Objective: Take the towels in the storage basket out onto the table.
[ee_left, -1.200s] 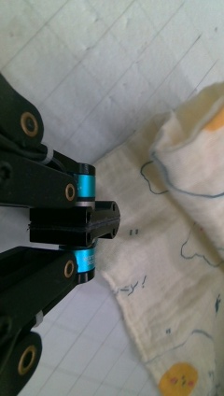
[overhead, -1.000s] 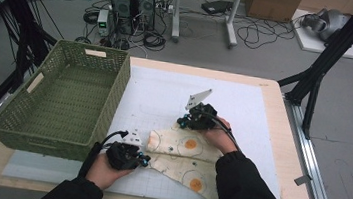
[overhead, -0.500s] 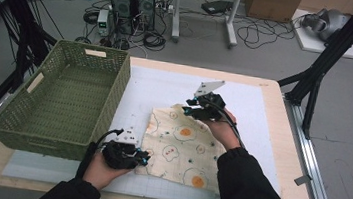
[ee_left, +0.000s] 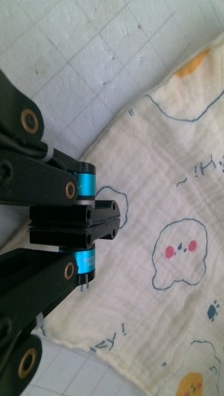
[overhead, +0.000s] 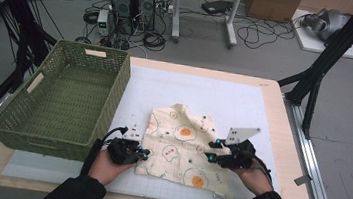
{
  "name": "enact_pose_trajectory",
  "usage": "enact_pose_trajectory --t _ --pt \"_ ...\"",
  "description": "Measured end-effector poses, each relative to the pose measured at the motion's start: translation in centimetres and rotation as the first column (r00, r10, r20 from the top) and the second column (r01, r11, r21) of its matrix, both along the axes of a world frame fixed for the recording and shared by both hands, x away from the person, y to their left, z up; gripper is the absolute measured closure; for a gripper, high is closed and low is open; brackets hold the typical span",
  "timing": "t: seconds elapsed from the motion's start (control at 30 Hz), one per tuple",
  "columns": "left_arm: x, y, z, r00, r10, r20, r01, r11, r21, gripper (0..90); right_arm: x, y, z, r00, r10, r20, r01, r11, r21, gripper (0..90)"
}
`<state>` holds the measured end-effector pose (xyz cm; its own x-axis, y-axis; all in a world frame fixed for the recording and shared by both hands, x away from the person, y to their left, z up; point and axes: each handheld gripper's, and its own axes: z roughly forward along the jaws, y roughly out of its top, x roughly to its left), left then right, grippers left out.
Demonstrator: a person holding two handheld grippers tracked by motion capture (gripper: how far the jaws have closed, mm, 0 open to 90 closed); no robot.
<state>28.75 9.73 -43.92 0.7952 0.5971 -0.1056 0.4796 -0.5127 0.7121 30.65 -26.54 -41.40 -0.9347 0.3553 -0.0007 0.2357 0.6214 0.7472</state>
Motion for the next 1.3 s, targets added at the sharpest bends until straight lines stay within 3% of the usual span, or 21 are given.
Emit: enact_pose_trajectory --t 0.13,0.23,0.3,0.37,0.4,0.47,0.57,0.73,0.8,0.9,1.03,1.1,1.17,1.3 --pt "-0.7 0.5 0.1 1.0000 -0.005 -0.002 0.005 1.0000 -0.002 89.6 -1.8 -0.6 -1.6 0.9985 0.041 -0.036 -0.042 0.999 -0.031 58.3" --pt "-1.3 0.9 0.5 0.9995 -0.030 0.006 0.030 0.9990 -0.034 88.9 -2.5 -1.0 -2.4 0.9956 0.064 -0.068 -0.066 0.997 -0.035 60.5" --pt "-1.3 0.7 0.4 0.9984 -0.055 -0.014 0.054 0.9978 -0.038 74.8 -2.8 -1.2 -2.9 0.9962 0.057 -0.065 -0.059 0.998 -0.022 63.0" --pt "-1.1 0.3 0.0 0.9980 -0.057 -0.028 0.057 0.9983 -0.015 71.7 -2.7 -1.3 -3.1 0.9970 0.046 -0.063 -0.046 0.999 -0.009 69.9" --pt "-1.1 0.3 0.0 0.9986 -0.053 -0.008 0.053 0.9985 -0.010 74.0 -2.6 -1.4 -3.1 0.9967 0.044 -0.069 -0.044 0.999 0.000 76.4" --pt "-1.1 0.2 0.0 0.9986 -0.051 -0.014 0.051 0.9987 -0.005 88.3 -2.6 -1.2 -3.2 0.9954 0.064 -0.072 -0.063 0.998 0.011 87.6" --pt "-1.5 0.5 0.2 0.9984 -0.055 -0.012 0.056 0.9984 0.006 89.4 -2.7 -1.1 -3.0 0.9940 0.083 -0.071 -0.083 0.997 -0.001 88.5" --pt "-3.4 2.0 0.8 0.9963 -0.085 -0.016 0.084 0.9961 -0.026 89.2 -4.2 -0.8 -2.5 0.9876 0.130 -0.087 -0.127 0.991 0.035 87.8" --pt "-3.7 2.2 1.1 0.9955 -0.094 -0.009 0.094 0.9950 -0.034 88.3 -4.3 -0.8 -2.1 0.9899 0.117 -0.081 -0.113 0.992 0.046 80.6" --pt "-3.1 2.0 1.3 0.9970 -0.077 0.009 0.078 0.9957 -0.052 79.2 -3.5 -1.1 -1.4 0.9947 0.082 -0.061 -0.080 0.996 0.045 76.0" --pt "-1.7 1.7 1.3 0.9986 -0.044 0.029 0.046 0.9962 -0.074 76.9 -1.3 -1.6 -0.6 0.9994 0.004 -0.033 -0.002 0.999 0.048 73.5" --pt "-0.9 1.6 1.2 0.9993 -0.024 0.029 0.026 0.9959 -0.087 76.9 0.1 -1.7 -0.2 0.9990 -0.035 -0.027 0.036 0.999 0.041 71.0" --pt "-0.5 1.4 1.1 0.9982 -0.006 0.059 0.012 0.9957 -0.092 76.8 1.7 -1.6 0.2 0.9977 -0.067 -0.013 0.067 0.997 0.035 70.1" --pt "0.2 0.5 1.0 0.9982 -0.019 0.058 0.025 0.9953 -0.093 75.8 5.2 -1.2 0.7 0.9913 -0.131 -0.005 0.131 0.991 0.023 66.6"
